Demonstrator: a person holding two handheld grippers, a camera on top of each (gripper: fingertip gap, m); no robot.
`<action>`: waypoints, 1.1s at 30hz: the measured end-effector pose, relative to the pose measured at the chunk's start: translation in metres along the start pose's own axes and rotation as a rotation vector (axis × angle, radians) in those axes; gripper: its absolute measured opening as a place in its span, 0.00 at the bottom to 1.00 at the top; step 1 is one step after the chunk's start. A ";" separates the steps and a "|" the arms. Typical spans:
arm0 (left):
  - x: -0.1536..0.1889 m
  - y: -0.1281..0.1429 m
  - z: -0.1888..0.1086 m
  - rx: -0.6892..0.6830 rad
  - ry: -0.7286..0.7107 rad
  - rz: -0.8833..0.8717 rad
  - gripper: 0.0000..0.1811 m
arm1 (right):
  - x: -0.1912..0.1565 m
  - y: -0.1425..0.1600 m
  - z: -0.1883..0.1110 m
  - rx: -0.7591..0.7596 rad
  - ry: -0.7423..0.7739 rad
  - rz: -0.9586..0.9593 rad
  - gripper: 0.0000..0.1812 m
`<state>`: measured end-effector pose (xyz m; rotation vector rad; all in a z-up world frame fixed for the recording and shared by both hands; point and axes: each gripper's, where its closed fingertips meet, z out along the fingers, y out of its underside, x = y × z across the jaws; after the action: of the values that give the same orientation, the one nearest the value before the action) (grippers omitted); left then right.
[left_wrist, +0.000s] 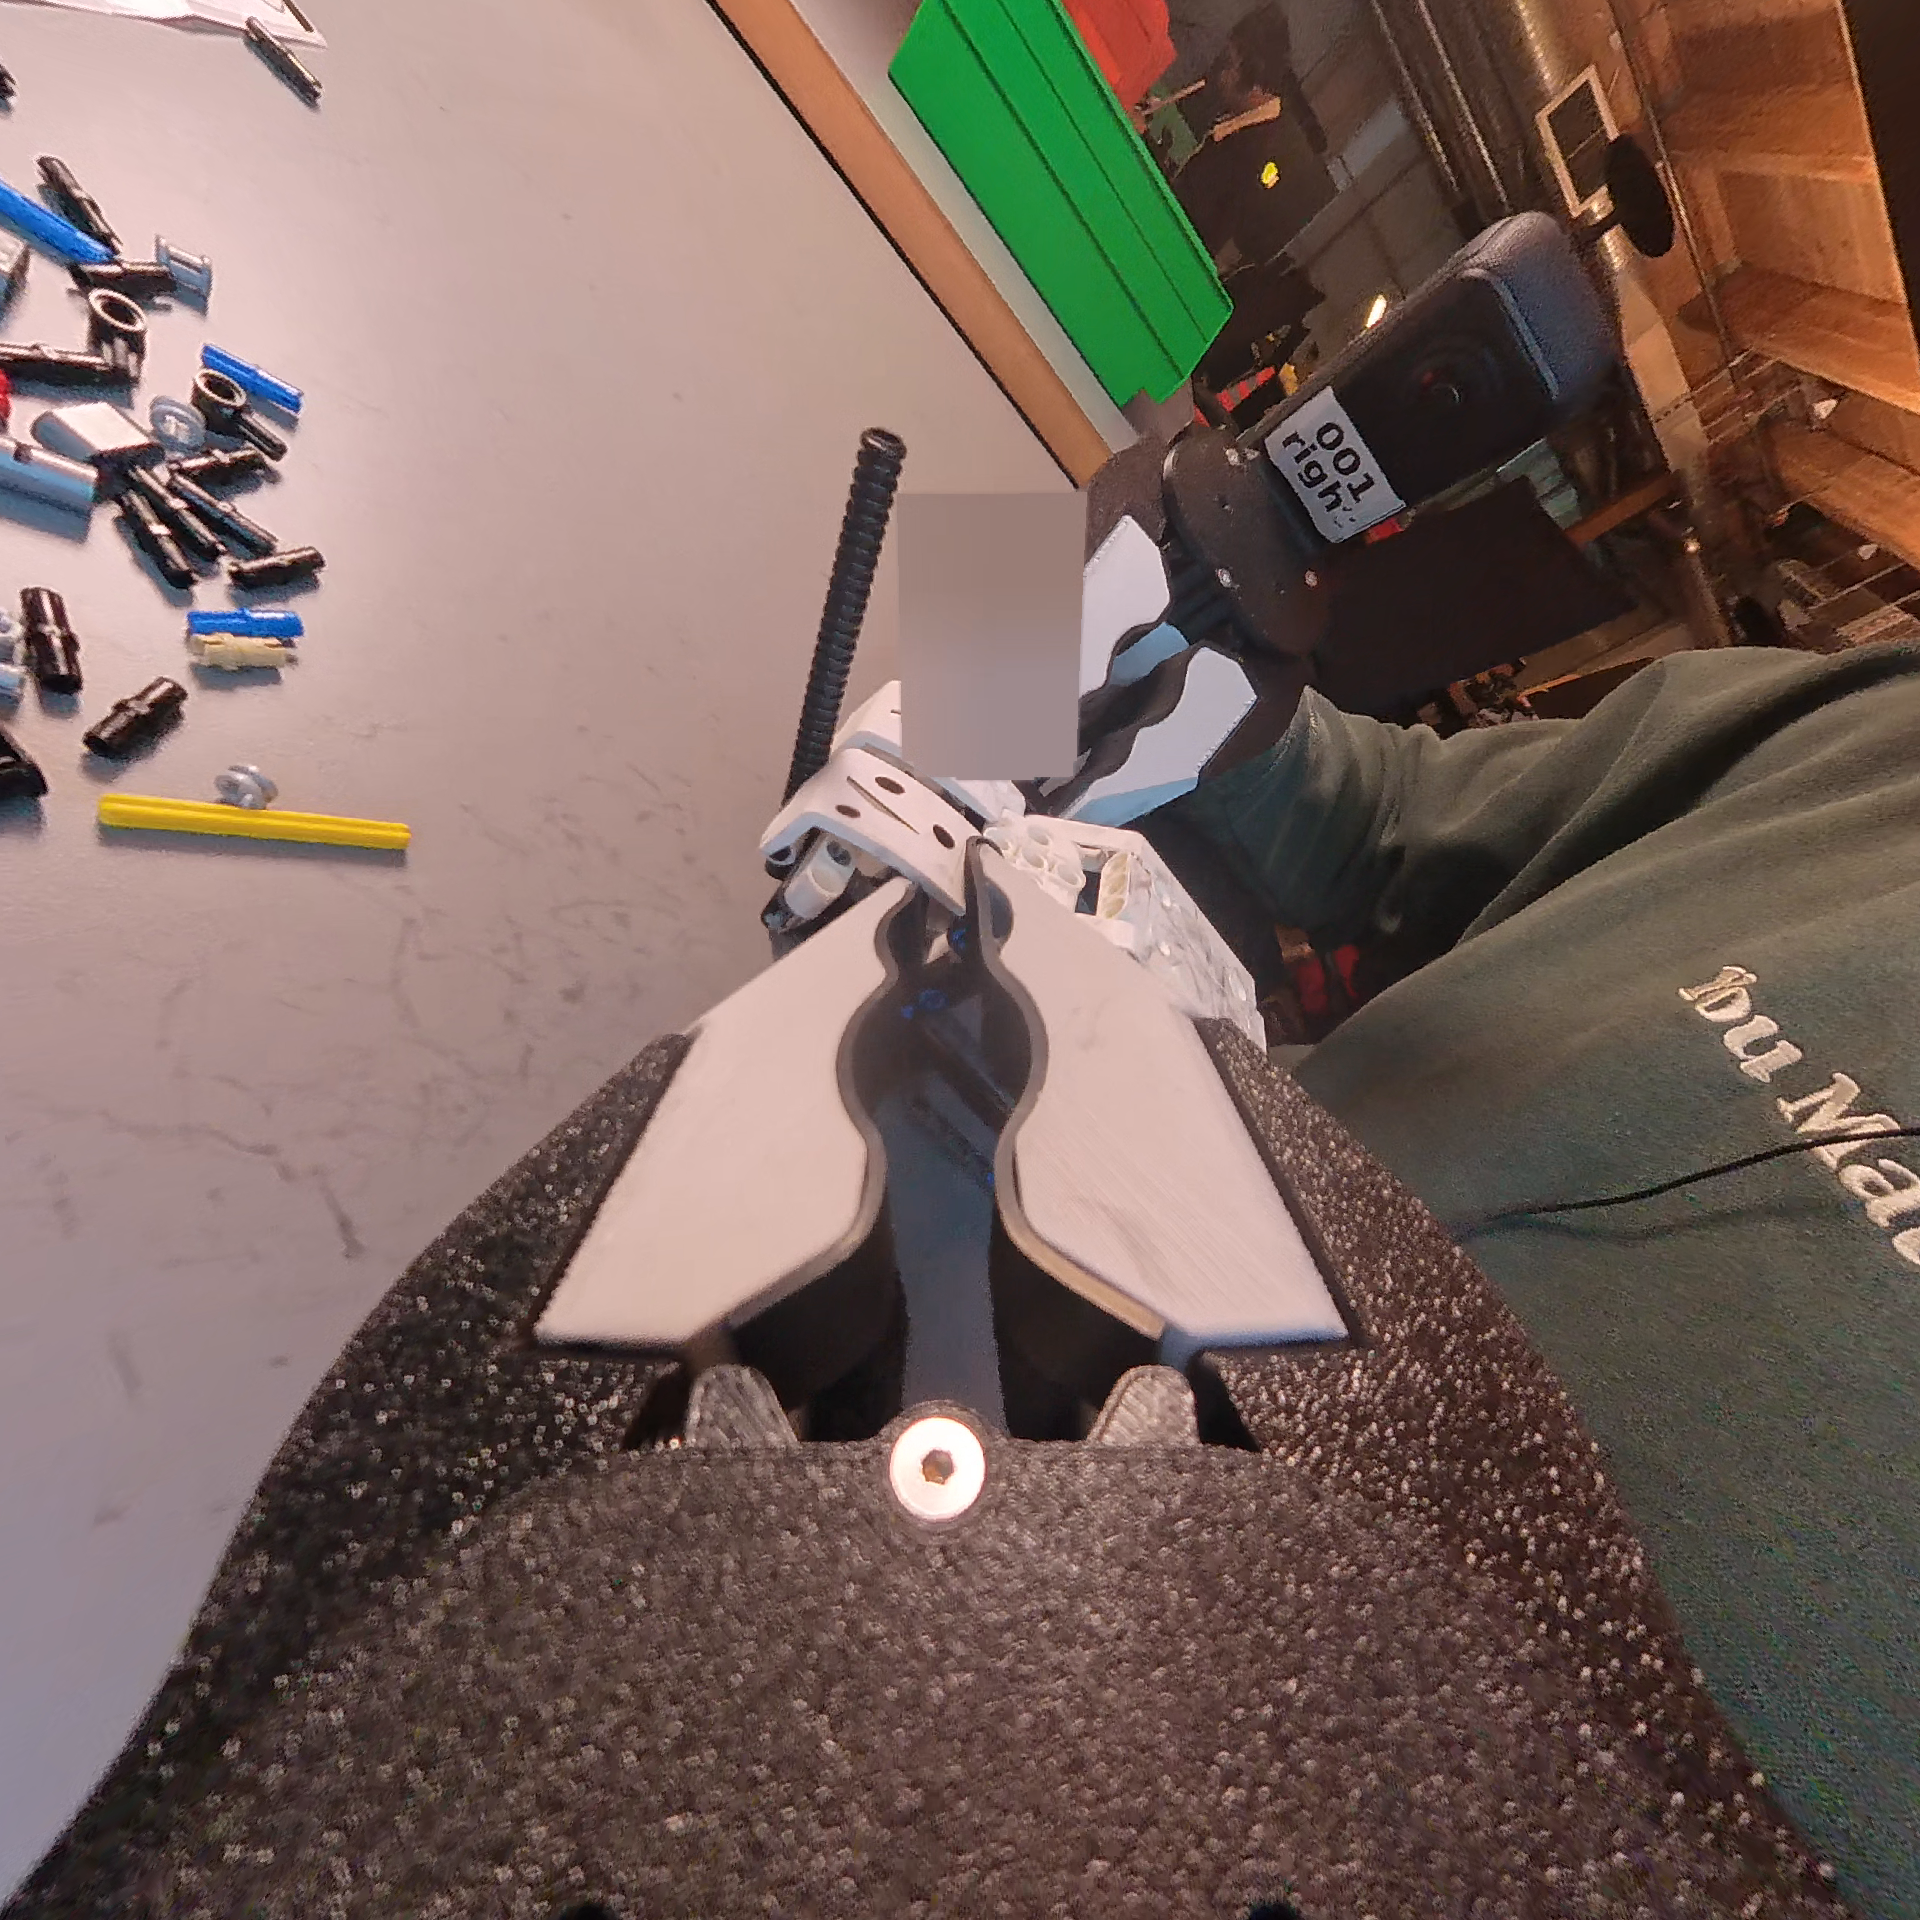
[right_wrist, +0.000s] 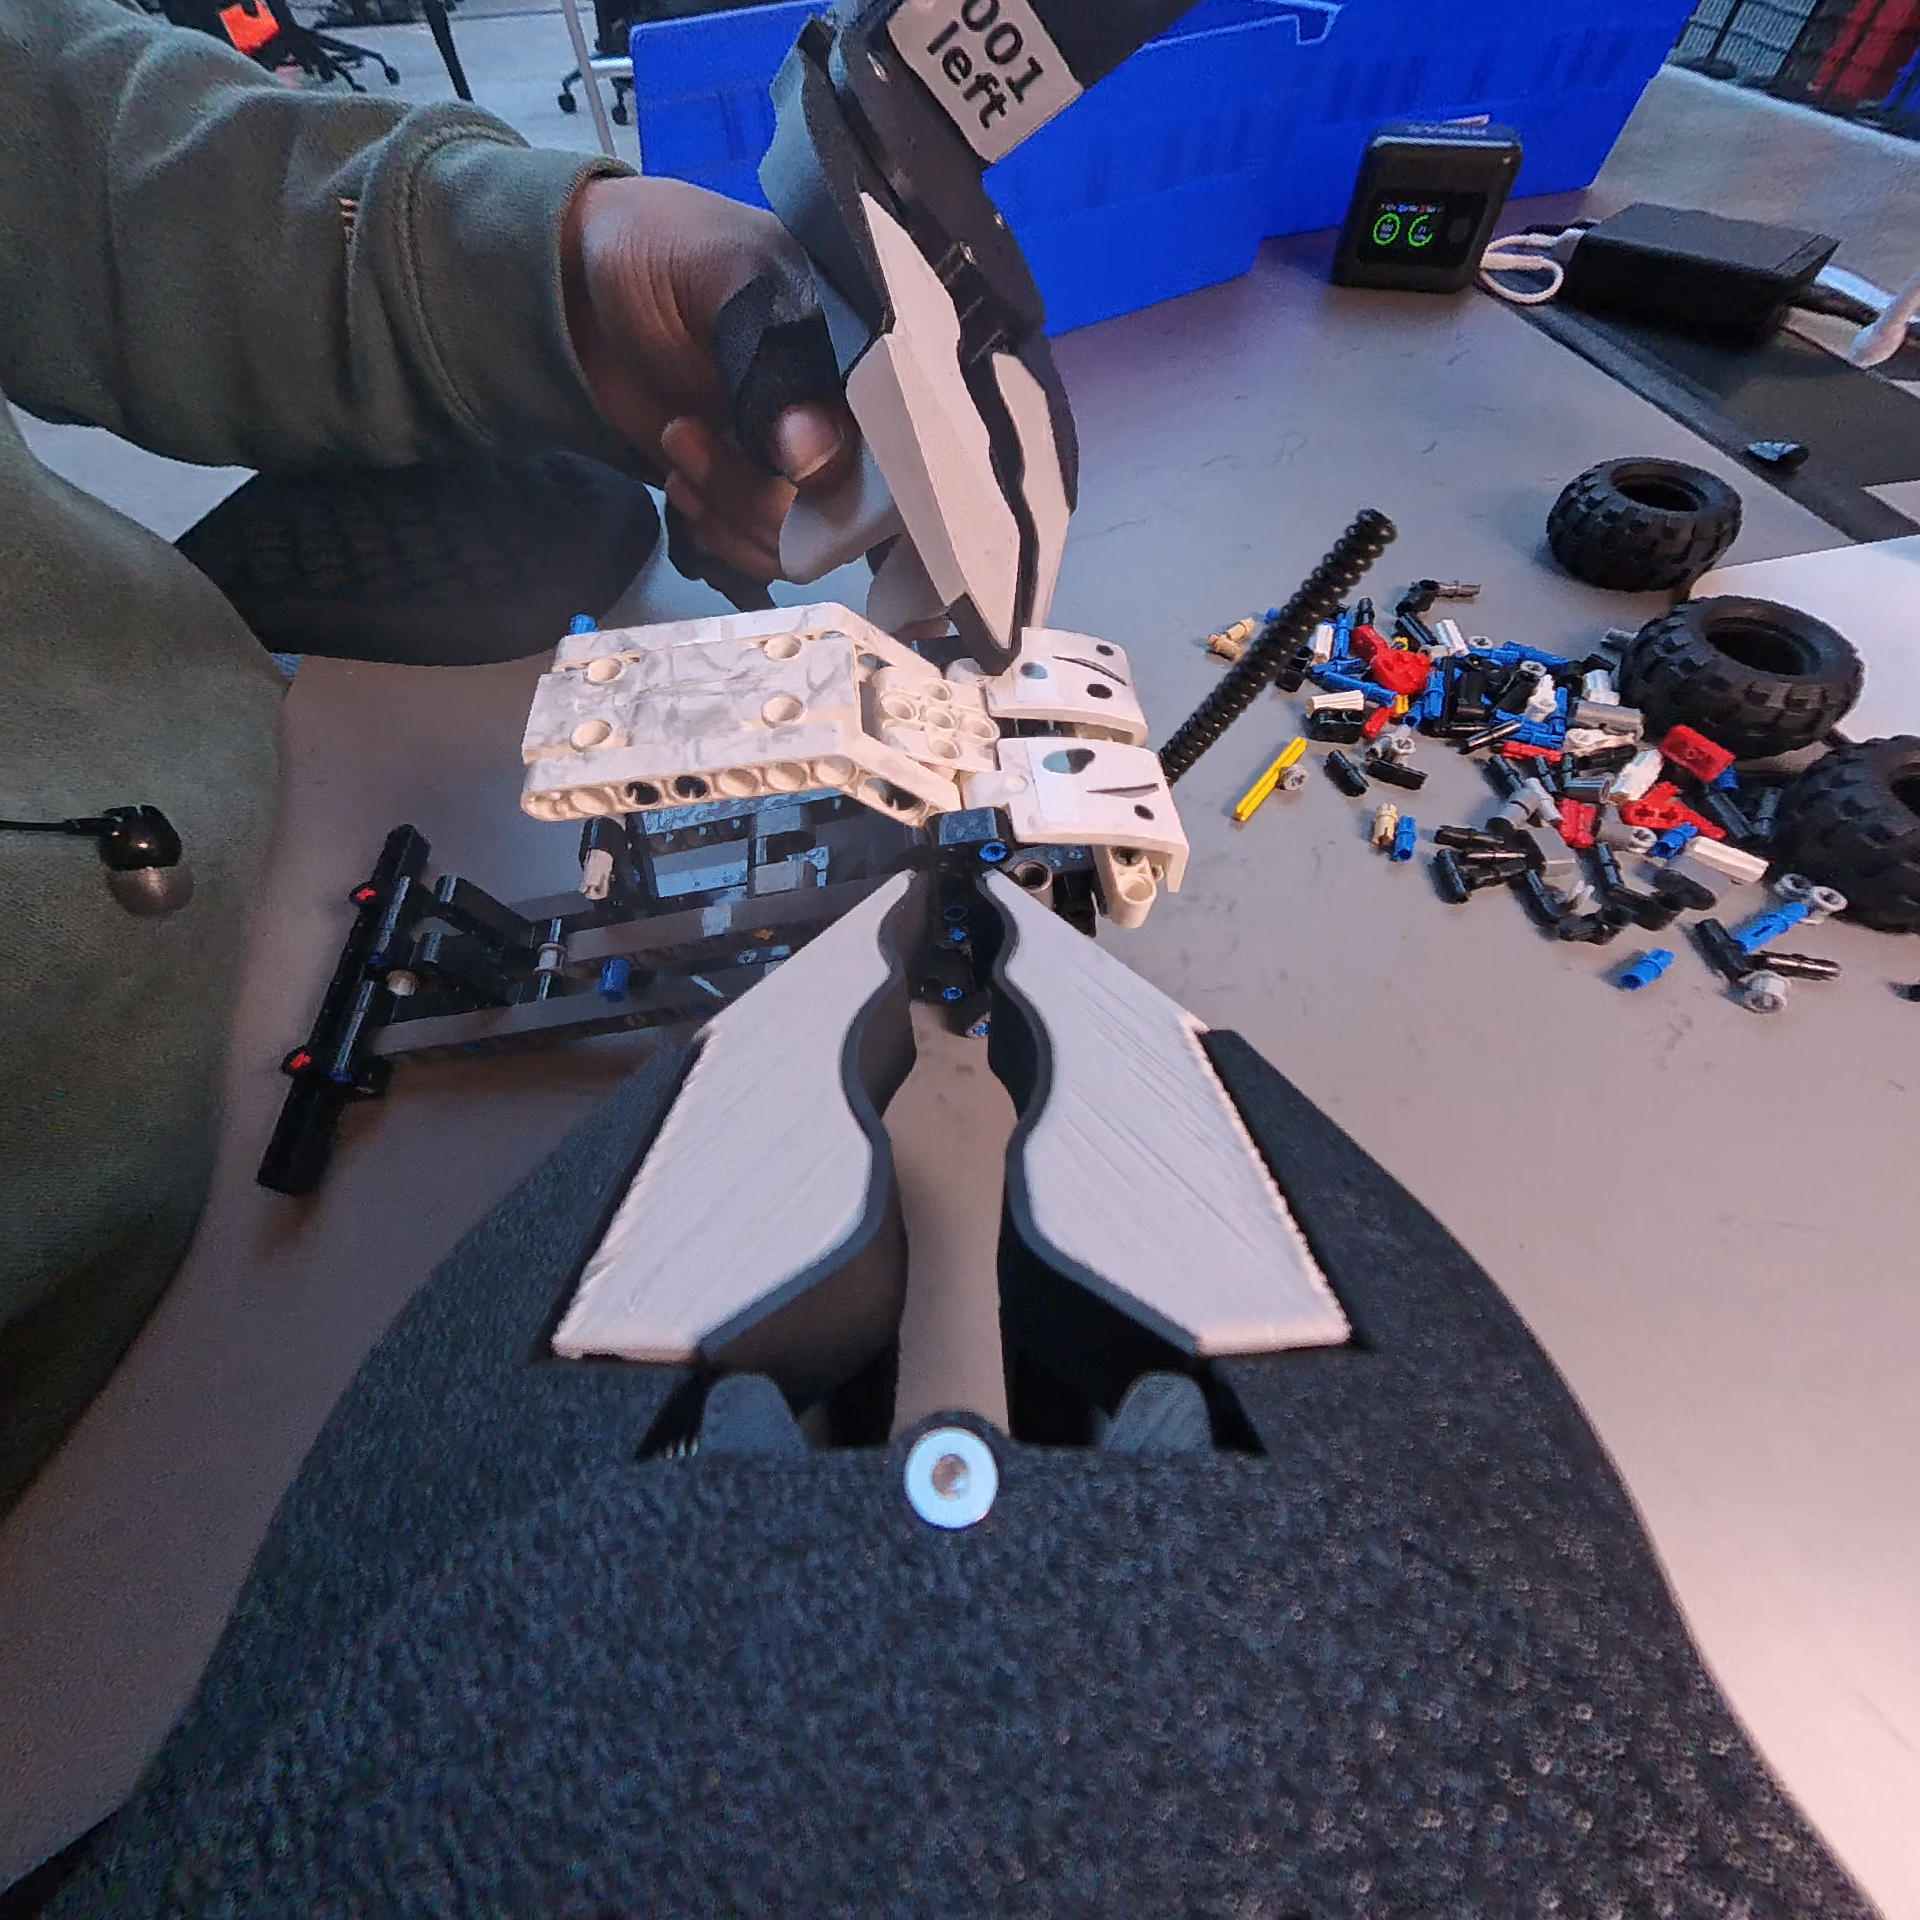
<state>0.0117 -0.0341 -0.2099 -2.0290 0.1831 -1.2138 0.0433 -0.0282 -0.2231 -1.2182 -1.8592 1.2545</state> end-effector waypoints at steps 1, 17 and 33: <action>-0.001 -0.002 0.000 0.011 -0.004 0.005 0.04 | 0.001 -0.001 0.001 0.003 0.005 0.000 0.03; 0.005 0.006 0.000 -0.019 -0.029 0.097 0.20 | -0.005 -0.006 0.005 0.023 0.010 -0.075 0.03; 0.004 0.008 -0.007 0.032 -0.058 0.068 0.17 | -0.008 -0.009 0.015 0.016 0.032 -0.032 0.03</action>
<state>0.0104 -0.0460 -0.2105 -2.0115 0.2012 -1.1078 0.0312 -0.0426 -0.2207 -1.1888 -1.8357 1.2232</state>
